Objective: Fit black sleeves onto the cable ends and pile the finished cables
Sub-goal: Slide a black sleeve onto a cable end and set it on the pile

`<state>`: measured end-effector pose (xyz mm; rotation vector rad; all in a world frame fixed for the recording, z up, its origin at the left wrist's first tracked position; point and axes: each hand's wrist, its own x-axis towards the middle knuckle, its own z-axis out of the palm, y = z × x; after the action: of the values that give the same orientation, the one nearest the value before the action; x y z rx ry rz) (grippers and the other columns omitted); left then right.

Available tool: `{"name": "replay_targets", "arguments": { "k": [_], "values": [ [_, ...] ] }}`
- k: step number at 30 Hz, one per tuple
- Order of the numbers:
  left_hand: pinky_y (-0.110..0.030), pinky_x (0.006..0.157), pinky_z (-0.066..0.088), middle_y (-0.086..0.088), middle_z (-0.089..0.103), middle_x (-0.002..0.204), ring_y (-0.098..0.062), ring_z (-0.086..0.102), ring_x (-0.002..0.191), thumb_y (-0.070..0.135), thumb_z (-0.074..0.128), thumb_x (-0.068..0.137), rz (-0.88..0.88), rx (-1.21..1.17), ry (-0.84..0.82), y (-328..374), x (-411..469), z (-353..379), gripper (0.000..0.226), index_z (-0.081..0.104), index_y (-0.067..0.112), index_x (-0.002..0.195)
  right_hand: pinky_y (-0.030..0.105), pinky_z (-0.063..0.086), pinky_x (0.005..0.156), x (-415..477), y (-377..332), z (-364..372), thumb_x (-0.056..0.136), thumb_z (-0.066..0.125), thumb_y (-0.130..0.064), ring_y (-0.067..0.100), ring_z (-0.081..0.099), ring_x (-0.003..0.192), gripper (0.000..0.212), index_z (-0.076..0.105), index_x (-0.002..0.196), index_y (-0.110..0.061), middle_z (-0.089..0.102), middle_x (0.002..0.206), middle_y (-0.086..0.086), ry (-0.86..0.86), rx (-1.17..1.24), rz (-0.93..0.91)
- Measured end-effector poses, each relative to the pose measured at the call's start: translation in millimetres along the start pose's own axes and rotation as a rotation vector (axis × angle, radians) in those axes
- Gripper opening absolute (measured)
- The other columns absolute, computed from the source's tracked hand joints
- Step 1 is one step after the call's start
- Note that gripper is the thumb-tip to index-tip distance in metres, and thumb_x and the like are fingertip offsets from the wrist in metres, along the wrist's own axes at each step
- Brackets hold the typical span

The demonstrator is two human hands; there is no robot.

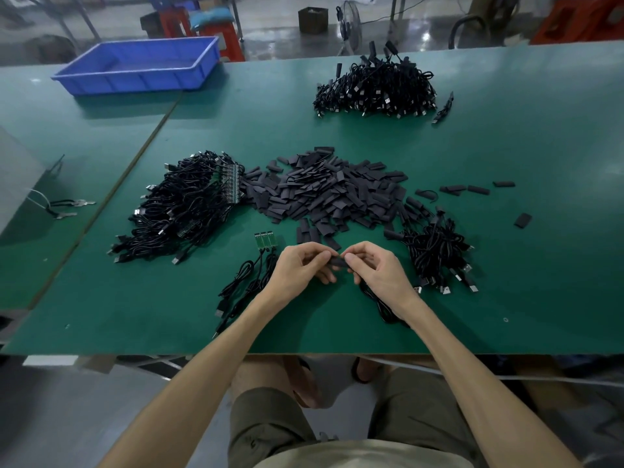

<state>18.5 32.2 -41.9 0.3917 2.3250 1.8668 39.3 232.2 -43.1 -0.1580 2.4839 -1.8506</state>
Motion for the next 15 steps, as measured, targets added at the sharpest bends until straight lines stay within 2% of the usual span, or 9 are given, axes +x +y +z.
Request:
{"name": "replay_targets", "arguments": {
  "k": [4,8,10,12,13,15],
  "values": [
    [-0.036,0.067,0.062,-0.022,0.074,0.084,-0.032,0.075,0.07,-0.001,0.056,0.101,-0.024,0.033,-0.004,4,1,-3,0.013,0.067,-0.006,0.106,0.022,0.053,0.068,-1,-7,2,0.094,0.077,-0.021,0.01,0.061,0.063,0.008,0.072,0.1,-0.017,0.071,0.083,0.004,-0.05,-0.073,0.003],
    [-0.023,0.066,0.058,0.005,0.076,0.081,-0.013,0.074,0.069,0.015,0.059,0.103,0.047,0.252,-0.02,17,3,-13,0.009,0.067,0.014,0.106,0.018,0.046,0.066,-4,-17,-3,0.094,0.076,-0.022,0.0,0.053,0.062,0.006,0.075,0.099,-0.02,0.066,0.076,-0.007,-0.018,-0.155,0.01],
    [-0.018,0.074,0.054,0.014,0.075,0.087,-0.003,0.071,0.079,0.019,0.061,0.101,0.088,0.394,0.115,24,10,-27,0.011,0.067,0.023,0.109,0.015,0.047,0.066,-3,-27,-16,0.094,0.076,-0.023,-0.001,0.056,0.065,0.005,0.075,0.099,-0.02,0.069,0.08,-0.007,0.045,-0.175,-0.01],
    [-0.026,0.09,0.05,0.01,0.07,0.106,-0.01,0.065,0.1,0.018,0.063,0.099,0.086,0.636,0.308,27,18,-47,0.018,0.067,0.021,0.117,0.011,0.048,0.069,0,-37,-34,0.095,0.075,-0.023,-0.003,0.061,0.071,0.005,0.075,0.099,-0.02,0.071,0.086,-0.008,0.14,-0.206,-0.033],
    [-0.034,0.099,0.046,0.001,0.066,0.117,-0.019,0.06,0.111,0.019,0.063,0.099,0.006,0.78,0.365,26,23,-57,0.023,0.065,0.018,0.121,0.008,0.047,0.069,2,-41,-45,0.095,0.075,-0.023,-0.003,0.062,0.074,0.005,0.074,0.1,-0.021,0.071,0.088,-0.01,0.198,-0.231,-0.04],
    [-0.049,0.106,0.034,-0.012,0.058,0.126,-0.033,0.05,0.122,0.033,0.061,0.1,-0.304,0.979,0.354,24,29,-75,0.033,0.061,0.011,0.124,0.003,0.044,0.069,9,-45,-67,0.096,0.073,-0.021,-0.002,0.062,0.078,0.007,0.073,0.103,-0.019,0.069,0.089,-0.01,0.312,-0.304,-0.047]
  ]
}}
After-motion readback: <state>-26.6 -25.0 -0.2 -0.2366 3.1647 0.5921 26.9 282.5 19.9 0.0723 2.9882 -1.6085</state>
